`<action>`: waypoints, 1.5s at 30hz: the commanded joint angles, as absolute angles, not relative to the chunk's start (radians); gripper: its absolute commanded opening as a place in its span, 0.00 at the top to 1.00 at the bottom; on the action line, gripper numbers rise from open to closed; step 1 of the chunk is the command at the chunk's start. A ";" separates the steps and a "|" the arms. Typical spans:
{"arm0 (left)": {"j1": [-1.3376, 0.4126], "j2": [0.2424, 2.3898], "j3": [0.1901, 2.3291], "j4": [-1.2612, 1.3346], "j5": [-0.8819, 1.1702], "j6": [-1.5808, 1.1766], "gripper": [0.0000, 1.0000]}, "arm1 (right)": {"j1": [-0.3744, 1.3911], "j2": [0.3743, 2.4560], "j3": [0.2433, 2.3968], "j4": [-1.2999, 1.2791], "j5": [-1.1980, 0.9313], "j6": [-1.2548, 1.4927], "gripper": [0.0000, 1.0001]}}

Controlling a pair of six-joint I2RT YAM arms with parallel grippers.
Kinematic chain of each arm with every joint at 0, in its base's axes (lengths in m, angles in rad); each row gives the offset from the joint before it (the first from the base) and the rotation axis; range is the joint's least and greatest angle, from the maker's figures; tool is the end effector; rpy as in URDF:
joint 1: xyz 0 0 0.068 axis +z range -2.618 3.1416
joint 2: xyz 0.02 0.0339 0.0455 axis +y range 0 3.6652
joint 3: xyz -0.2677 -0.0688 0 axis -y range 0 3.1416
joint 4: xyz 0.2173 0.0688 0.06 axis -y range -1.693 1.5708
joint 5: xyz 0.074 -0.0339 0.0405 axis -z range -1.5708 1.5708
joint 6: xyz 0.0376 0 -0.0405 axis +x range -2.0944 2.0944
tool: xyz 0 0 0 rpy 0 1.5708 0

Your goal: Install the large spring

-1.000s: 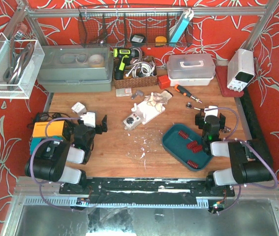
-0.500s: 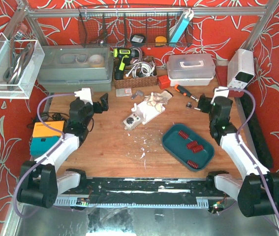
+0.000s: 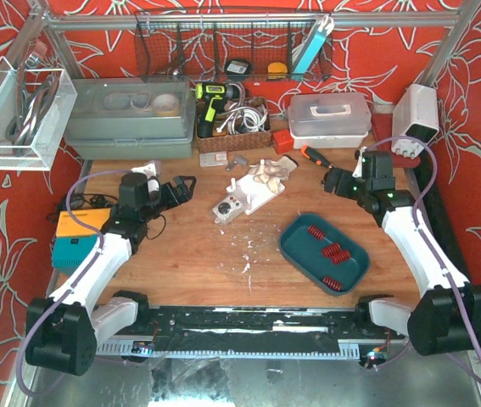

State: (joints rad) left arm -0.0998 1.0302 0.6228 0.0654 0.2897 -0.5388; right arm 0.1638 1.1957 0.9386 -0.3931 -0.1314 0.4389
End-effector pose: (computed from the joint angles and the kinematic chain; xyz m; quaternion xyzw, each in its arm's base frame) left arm 0.2071 -0.0315 0.2751 -0.0948 0.8073 -0.2910 0.5046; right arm 0.2319 0.0433 0.2980 0.0937 0.8895 0.1877 0.4058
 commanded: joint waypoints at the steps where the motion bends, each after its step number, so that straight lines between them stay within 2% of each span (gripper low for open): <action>1: -0.141 1.007 0.593 0.036 0.327 -0.546 0.03 | 0.212 1.108 0.903 -0.427 -0.224 0.473 0.01; 7: -0.311 1.028 0.619 -0.019 0.095 -0.459 0.12 | 0.408 1.049 0.879 -0.447 -0.173 0.356 0.01; 12: -0.405 1.064 0.644 0.002 0.093 -0.350 0.17 | 0.564 1.033 0.829 -0.363 -0.173 0.292 0.02; 15: -0.430 1.094 0.666 -0.003 0.096 -0.264 0.24 | 0.636 1.029 0.790 -0.292 -0.132 0.266 0.02; 17: -0.436 1.114 0.667 0.002 0.103 -0.208 0.25 | 0.666 1.025 0.763 -0.257 -0.097 0.252 0.02; 21: -0.442 1.164 0.646 0.086 0.128 -0.078 0.23 | 0.683 0.992 0.696 -0.164 -0.064 0.258 0.01; 28: -0.457 1.304 0.654 0.151 0.108 0.089 0.09 | 0.683 0.894 0.598 -0.090 0.070 0.287 0.01; 32: -0.471 1.410 0.686 0.140 0.094 0.152 0.05 | 0.683 0.851 0.569 -0.070 0.107 0.290 0.01; 45: -0.479 1.576 0.749 0.150 0.097 0.235 0.05 | 0.683 0.846 0.557 -0.058 0.127 0.290 0.01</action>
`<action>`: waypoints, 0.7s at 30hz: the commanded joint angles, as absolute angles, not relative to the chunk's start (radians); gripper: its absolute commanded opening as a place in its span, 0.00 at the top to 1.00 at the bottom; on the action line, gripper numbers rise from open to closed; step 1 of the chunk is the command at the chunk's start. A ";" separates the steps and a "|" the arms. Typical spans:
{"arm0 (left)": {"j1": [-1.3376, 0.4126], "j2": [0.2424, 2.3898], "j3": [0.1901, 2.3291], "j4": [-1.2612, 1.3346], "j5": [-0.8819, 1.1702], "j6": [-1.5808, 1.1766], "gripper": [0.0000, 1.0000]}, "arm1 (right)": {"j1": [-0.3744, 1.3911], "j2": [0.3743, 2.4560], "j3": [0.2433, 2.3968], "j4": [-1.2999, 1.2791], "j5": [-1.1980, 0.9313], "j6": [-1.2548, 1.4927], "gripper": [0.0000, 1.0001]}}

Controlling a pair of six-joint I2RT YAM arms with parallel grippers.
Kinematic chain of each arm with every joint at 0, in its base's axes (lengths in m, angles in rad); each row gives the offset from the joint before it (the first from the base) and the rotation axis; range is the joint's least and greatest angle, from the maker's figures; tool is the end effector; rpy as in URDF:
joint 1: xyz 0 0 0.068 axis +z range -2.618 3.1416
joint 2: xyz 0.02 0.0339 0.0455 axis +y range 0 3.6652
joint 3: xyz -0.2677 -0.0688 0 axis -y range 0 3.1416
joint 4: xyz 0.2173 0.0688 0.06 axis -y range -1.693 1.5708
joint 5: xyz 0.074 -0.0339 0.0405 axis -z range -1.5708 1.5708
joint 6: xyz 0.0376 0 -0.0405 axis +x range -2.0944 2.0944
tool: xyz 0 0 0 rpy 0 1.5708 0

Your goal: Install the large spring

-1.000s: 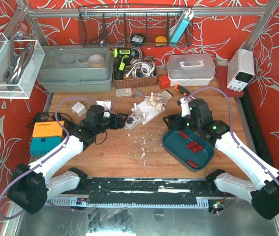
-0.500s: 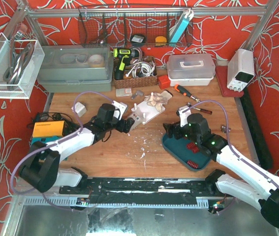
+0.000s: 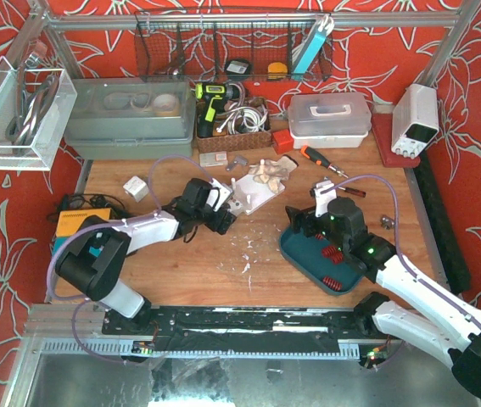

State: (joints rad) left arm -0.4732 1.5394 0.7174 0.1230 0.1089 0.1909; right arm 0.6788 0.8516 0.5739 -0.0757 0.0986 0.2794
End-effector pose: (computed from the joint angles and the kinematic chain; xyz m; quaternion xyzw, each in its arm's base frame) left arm 0.2551 -0.1352 0.1911 0.3168 0.8482 -0.1082 0.4105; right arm 0.1374 0.1061 0.2745 -0.1349 0.8087 0.2274 0.5254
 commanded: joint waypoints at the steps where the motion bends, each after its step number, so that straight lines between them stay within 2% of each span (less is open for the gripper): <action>1: -0.480 1.588 0.760 0.140 0.095 0.243 0.06 | 0.683 0.846 0.557 -0.060 0.131 0.291 0.01; 8: -0.482 1.640 0.793 0.127 0.074 0.269 0.15 | 0.683 0.839 0.558 -0.070 0.156 0.288 0.01; 13: -0.481 1.654 0.795 0.110 0.029 0.283 0.28 | 0.683 0.841 0.559 -0.074 0.167 0.288 0.01; 21: -0.482 1.599 0.740 0.162 0.004 0.280 0.59 | 0.683 0.841 0.561 -0.087 0.189 0.293 0.01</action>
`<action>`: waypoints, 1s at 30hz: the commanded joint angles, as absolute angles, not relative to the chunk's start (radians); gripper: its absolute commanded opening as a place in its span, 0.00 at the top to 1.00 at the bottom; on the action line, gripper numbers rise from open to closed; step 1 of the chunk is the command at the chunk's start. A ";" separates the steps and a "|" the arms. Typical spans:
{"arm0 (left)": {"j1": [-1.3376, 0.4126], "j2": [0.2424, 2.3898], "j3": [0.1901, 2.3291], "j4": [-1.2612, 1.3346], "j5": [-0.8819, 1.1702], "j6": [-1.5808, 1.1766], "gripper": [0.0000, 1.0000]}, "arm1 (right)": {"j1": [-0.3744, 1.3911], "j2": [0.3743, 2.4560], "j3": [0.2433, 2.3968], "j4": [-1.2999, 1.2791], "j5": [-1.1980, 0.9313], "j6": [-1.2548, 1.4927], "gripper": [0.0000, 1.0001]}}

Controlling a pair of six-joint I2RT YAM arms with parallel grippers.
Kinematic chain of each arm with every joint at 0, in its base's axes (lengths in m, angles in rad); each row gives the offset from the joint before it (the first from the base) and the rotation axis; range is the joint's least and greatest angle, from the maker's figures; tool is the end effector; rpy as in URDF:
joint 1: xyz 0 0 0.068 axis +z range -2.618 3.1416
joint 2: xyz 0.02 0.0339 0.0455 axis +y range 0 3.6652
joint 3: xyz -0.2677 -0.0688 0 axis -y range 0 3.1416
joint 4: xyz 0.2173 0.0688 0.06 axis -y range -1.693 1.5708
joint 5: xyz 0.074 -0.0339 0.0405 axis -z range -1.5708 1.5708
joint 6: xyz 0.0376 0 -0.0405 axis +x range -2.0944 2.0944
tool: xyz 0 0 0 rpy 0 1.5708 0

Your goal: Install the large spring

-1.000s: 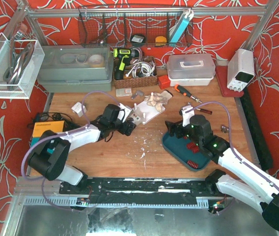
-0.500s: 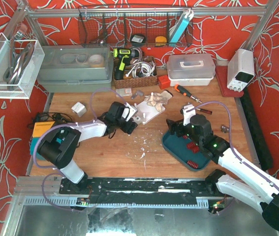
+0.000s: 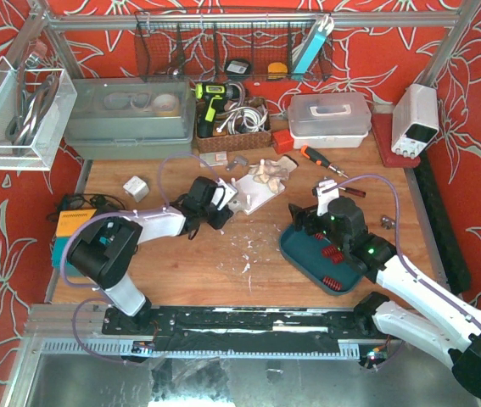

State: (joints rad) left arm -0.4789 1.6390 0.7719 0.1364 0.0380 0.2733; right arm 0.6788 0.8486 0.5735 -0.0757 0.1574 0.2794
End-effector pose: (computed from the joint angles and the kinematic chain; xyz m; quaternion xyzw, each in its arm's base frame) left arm 0.2724 -0.1430 0.1793 0.3425 0.8463 -0.0591 0.4038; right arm 0.1382 0.1039 0.2749 -0.1180 0.8098 0.2061 0.5365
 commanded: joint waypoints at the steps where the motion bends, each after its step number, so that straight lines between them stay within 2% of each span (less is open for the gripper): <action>1: -0.481 1.586 0.731 0.170 -0.005 0.276 0.62 | 0.684 0.841 0.562 -0.090 0.192 0.293 0.01; 4: -0.481 1.562 0.719 0.168 -0.088 0.243 0.66 | 0.683 0.840 0.562 -0.096 0.208 0.296 0.01; 9: -0.442 1.574 0.750 0.103 -0.361 0.076 0.72 | 0.683 0.839 0.564 -0.102 0.216 0.300 0.01; 13: -0.341 1.617 0.816 -0.013 -0.351 -0.066 0.78 | 0.683 0.832 0.562 -0.107 0.224 0.302 0.01; 16: -0.288 1.633 0.824 -0.038 -0.352 -0.124 0.78 | 0.683 0.828 0.563 -0.109 0.225 0.302 0.01; 19: -0.237 1.653 0.846 -0.089 -0.394 -0.188 0.65 | 0.683 0.825 0.563 -0.113 0.231 0.304 0.01; 24: -0.217 1.649 0.853 -0.120 -0.441 -0.221 0.28 | 0.683 0.829 0.566 -0.115 0.232 0.308 0.01; 27: -0.218 1.613 0.849 -0.127 -0.433 -0.245 0.21 | 0.683 0.837 0.568 -0.120 0.237 0.310 0.01; 29: -0.219 1.563 0.835 -0.110 -0.401 -0.262 0.03 | 0.683 0.842 0.570 -0.120 0.241 0.314 0.01; 30: -0.219 1.533 0.820 -0.090 -0.375 -0.264 0.00 | 0.683 0.844 0.572 -0.122 0.249 0.322 0.01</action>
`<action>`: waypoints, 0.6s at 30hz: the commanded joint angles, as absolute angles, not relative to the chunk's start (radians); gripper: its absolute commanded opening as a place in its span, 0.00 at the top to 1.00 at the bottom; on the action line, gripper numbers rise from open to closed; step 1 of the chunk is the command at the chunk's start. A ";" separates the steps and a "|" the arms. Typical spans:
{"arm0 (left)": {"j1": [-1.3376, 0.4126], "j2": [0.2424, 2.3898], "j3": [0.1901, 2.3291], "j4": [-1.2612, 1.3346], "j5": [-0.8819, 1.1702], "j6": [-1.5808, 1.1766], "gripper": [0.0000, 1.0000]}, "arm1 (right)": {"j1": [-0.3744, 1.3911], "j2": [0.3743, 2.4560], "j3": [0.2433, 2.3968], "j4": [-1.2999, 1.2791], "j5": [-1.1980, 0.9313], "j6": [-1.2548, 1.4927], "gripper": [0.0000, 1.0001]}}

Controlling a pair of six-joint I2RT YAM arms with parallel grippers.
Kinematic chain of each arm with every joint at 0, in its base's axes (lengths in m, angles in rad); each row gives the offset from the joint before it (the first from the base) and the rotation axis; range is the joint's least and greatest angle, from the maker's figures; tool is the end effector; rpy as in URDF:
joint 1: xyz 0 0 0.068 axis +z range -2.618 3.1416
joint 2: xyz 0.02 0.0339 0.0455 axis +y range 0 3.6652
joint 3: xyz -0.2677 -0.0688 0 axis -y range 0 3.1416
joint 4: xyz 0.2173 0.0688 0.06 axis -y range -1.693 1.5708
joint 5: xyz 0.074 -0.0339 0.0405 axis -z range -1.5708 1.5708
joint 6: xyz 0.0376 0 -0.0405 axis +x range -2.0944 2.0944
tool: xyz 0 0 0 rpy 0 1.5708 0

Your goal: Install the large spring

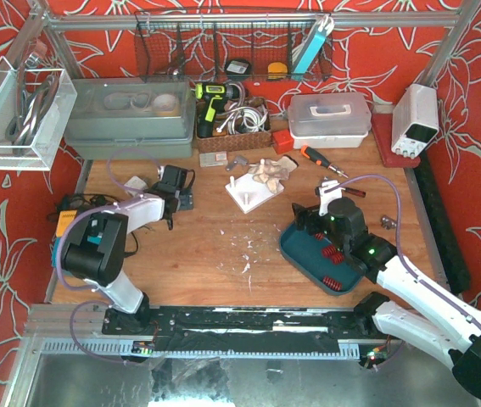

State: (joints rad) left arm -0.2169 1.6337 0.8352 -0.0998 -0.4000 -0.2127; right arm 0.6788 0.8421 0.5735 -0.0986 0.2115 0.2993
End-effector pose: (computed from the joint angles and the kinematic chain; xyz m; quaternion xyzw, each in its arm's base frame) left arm 0.2952 -0.0501 0.1819 -0.0636 0.9253 0.1143 0.3559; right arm 0.1377 0.1009 0.2736 -0.0959 0.8163 0.1877 0.5378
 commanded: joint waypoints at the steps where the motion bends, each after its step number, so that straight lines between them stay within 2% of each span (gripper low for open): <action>1: -0.219 1.499 0.803 -0.064 -0.351 -0.267 0.00 | 0.683 0.845 0.571 -0.121 0.256 0.329 0.01; 6: -0.233 1.305 0.707 0.041 -0.209 -0.310 0.00 | 0.683 0.843 0.567 -0.114 0.326 0.374 0.01; 11: -0.291 1.111 0.571 0.240 0.049 -0.389 0.00 | 0.683 0.859 0.578 -0.127 0.355 0.382 0.01; 18: -0.451 1.005 0.531 0.336 0.171 -0.381 0.00 | 0.682 0.971 0.642 -0.160 0.283 0.313 0.03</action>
State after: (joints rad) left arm -0.3840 1.0435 0.5510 0.2237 0.0616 -0.3683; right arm 0.6788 0.9180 0.5812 -0.1143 0.3099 0.3473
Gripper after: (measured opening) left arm 0.998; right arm 0.985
